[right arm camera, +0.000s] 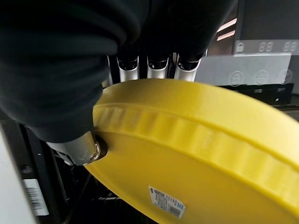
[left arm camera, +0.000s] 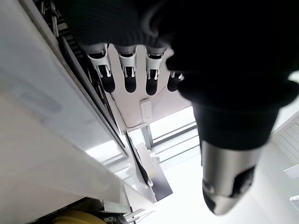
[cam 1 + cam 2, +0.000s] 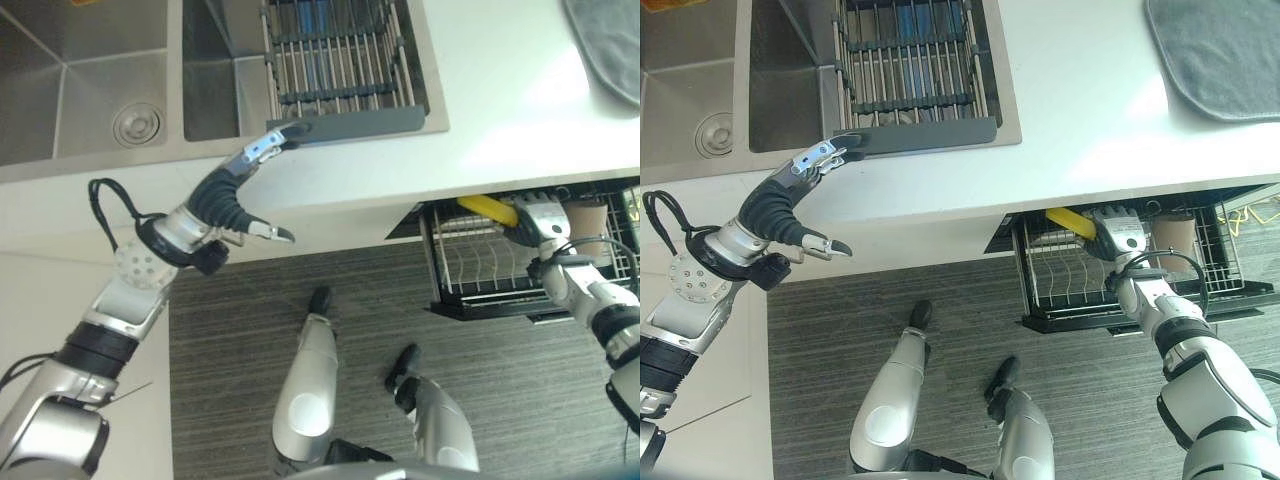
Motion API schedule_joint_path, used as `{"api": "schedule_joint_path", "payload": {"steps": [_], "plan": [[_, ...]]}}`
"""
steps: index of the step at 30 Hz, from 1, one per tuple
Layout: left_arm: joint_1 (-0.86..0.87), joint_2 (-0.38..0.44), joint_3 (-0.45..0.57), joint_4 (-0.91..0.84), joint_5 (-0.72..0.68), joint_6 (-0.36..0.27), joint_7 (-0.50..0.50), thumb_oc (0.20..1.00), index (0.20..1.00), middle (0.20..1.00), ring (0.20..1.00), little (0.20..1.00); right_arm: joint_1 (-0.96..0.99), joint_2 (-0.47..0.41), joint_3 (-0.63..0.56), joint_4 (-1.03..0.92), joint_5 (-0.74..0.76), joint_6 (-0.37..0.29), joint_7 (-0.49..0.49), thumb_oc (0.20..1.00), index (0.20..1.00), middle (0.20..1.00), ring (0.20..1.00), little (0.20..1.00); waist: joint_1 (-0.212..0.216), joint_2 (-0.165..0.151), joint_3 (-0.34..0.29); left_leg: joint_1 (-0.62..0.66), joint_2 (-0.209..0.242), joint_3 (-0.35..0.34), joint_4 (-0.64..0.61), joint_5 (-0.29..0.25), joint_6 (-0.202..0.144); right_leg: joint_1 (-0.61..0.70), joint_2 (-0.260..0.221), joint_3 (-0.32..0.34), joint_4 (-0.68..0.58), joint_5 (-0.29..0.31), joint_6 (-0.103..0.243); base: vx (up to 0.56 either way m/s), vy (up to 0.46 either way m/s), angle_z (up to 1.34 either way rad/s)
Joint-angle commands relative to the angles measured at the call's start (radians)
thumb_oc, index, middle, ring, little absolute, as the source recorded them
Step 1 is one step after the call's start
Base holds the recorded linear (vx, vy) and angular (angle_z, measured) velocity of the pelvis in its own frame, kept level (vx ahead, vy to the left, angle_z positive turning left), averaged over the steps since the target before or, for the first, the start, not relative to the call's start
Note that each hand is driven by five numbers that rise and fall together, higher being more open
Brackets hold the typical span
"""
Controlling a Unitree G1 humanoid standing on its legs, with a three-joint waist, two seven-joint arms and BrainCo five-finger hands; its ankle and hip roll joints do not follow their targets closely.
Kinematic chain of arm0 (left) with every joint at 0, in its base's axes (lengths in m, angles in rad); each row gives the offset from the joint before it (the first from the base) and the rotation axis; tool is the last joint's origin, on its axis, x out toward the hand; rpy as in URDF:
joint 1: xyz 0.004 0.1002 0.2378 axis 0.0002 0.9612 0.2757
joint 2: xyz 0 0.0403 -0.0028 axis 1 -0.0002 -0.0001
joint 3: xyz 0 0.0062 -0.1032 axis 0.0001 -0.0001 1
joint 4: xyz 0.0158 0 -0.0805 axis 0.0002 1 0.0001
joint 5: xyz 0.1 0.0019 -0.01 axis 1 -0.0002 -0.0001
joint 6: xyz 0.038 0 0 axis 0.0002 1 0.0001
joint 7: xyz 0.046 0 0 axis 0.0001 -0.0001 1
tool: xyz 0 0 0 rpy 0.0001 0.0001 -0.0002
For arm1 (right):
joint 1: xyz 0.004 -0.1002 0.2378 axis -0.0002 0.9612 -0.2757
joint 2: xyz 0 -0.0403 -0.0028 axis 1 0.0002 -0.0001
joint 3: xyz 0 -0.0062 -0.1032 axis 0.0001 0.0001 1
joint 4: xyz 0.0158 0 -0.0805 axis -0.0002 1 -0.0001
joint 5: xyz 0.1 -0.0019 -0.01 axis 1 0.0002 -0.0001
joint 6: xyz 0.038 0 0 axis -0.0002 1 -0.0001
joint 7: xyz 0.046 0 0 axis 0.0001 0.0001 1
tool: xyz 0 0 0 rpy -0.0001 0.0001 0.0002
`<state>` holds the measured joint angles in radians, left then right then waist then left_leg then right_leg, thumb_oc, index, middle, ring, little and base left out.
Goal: Place the dishes in the dishwasher.
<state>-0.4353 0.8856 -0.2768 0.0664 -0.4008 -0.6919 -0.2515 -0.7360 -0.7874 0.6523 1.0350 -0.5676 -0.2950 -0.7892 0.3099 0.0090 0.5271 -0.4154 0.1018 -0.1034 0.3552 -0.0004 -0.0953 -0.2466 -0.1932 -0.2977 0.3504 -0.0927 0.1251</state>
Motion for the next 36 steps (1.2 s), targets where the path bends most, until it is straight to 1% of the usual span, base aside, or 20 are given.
{"api": "schedule_joint_path", "payload": {"steps": [1,8,15,18,21,23,27,31,33,34,35,36], "plan": [[-0.008,-0.054,0.015,0.016,0.029,-0.085,0.056,1.0,1.0,1.0,1.0,1.0,-0.17,-0.031,-0.042,0.01,0.003,0.086,-0.145,0.2,0.2,0.2,0.2,0.2,-0.014,0.006,-0.04,-0.048,-0.109,0.022,0.001,0.018,0.095,-0.04,0.054,-0.015,0.119,0.015,-0.04,-0.01,0.038,-0.01],[-0.034,-0.049,0.005,0.031,0.004,-0.09,0.081,1.0,1.0,1.0,1.0,1.0,-0.218,-0.053,-0.009,0.038,-0.014,0.15,-0.148,0.2,0.2,0.2,0.2,0.2,-0.019,0.021,-0.026,-0.077,-0.124,0.024,0.014,0.023,0.103,-0.087,0.046,-0.007,0.164,-0.002,-0.047,-0.05,0.031,0.02],[-0.043,-0.059,-0.005,0.047,0.014,-0.123,0.098,1.0,1.0,1.0,1.0,1.0,-0.274,-0.06,0.026,0.072,-0.077,0.215,-0.211,0.2,0.2,0.2,0.2,0.2,-0.019,0.039,-0.011,-0.117,-0.139,0.028,0.036,0.028,0.113,-0.144,0.034,-0.003,0.22,-0.016,-0.051,-0.05,0.034,0.02],[-0.048,-0.061,-0.01,0.049,0.009,-0.13,0.105,1.0,1.0,1.0,1.0,1.0,-0.299,-0.06,0.04,0.086,-0.1,0.2,-0.222,0.2,0.2,0.2,0.2,0.2,-0.019,0.046,-0.01,-0.13,-0.143,0.031,0.036,0.033,0.116,-0.163,0.029,-0.001,0.232,-0.017,-0.05,-0.04,0.05,0.01],[-0.053,-0.073,-0.014,0.051,-0.03,-0.124,0.095,1.0,1.0,1.0,1.0,1.0,-0.323,-0.055,0.057,0.1,-0.103,0.177,-0.22,0.2,0.2,0.2,0.2,0.2,-0.017,0.052,-0.008,-0.137,-0.146,0.034,0.028,0.04,0.118,-0.176,0.024,0.001,0.234,-0.016,-0.047,-0.04,0.045,-0.03],[-0.056,-0.077,-0.016,0.058,-0.024,-0.147,0.101,1.0,1.0,1.0,1.0,1.0,-0.347,-0.044,0.076,0.112,-0.128,0.163,-0.242,0.2,0.2,0.2,0.2,0.2,-0.014,0.054,-0.008,-0.146,-0.149,0.034,0.019,0.047,0.119,-0.187,0.023,0.001,0.23,-0.013,-0.044,-0.05,0.034,-0.01],[-0.064,-0.078,-0.021,0.057,-0.046,-0.151,0.105,1.0,1.0,1.0,1.0,1.0,-0.371,-0.035,0.092,0.117,-0.126,0.138,-0.255,0.2,0.2,0.2,0.2,0.2,-0.011,0.054,-0.008,-0.153,-0.151,0.035,0.011,0.051,0.12,-0.196,0.022,-0.001,0.227,-0.011,-0.042,-0.02,0.008,0.01],[-0.058,-0.099,-0.02,0.049,-0.025,-0.162,0.109,1.0,1.0,1.0,1.0,1.0,-0.378,-0.008,0.09,0.128,-0.153,0.13,-0.276,0.2,0.2,0.2,0.2,0.2,-0.006,0.057,-0.007,-0.168,-0.155,0.036,0.015,0.052,0.123,-0.212,0.02,-0.003,0.235,-0.012,-0.042,0.0,0.0,0.0],[-0.054,-0.103,-0.024,0.052,-0.017,-0.174,0.119,1.0,1.0,1.0,1.0,1.0,-0.381,0.0,0.089,0.132,-0.14,0.148,-0.28,0.2,0.2,0.2,0.2,0.2,-0.005,0.06,-0.007,-0.172,-0.156,0.038,0.012,0.054,0.124,-0.216,0.018,-0.005,0.237,-0.014,-0.041,0.0,0.0,0.0],[-0.054,-0.105,-0.026,0.05,-0.017,-0.177,0.124,1.0,1.0,1.0,1.0,1.0,-0.389,0.004,0.087,0.133,-0.124,0.159,-0.268,0.244,0.244,0.244,0.244,0.244,-0.004,0.062,-0.007,-0.175,-0.157,0.039,0.011,0.055,0.124,-0.22,0.017,-0.005,0.238,-0.015,-0.042,0.0,0.0,0.0],[-0.054,-0.105,-0.026,0.049,-0.017,-0.177,0.124,1.0,1.0,1.0,1.0,1.0,-0.389,0.006,0.087,0.133,-0.121,0.158,-0.261,0.526,0.526,0.526,0.526,0.526,-0.003,0.063,-0.007,-0.176,-0.157,0.039,0.01,0.055,0.124,-0.221,0.016,-0.005,0.239,-0.015,-0.042,0.0,0.0,0.0],[-0.052,-0.105,-0.025,0.049,-0.016,-0.179,0.127,1.0,1.0,1.0,1.0,1.0,-0.383,0.011,0.081,0.138,-0.096,0.128,-0.233,1.0,1.0,1.0,1.0,1.0,-0.003,0.064,-0.007,-0.18,-0.157,0.039,0.008,0.059,0.124,-0.223,0.014,-0.006,0.238,-0.015,-0.041,0.0,0.0,0.0]]}}
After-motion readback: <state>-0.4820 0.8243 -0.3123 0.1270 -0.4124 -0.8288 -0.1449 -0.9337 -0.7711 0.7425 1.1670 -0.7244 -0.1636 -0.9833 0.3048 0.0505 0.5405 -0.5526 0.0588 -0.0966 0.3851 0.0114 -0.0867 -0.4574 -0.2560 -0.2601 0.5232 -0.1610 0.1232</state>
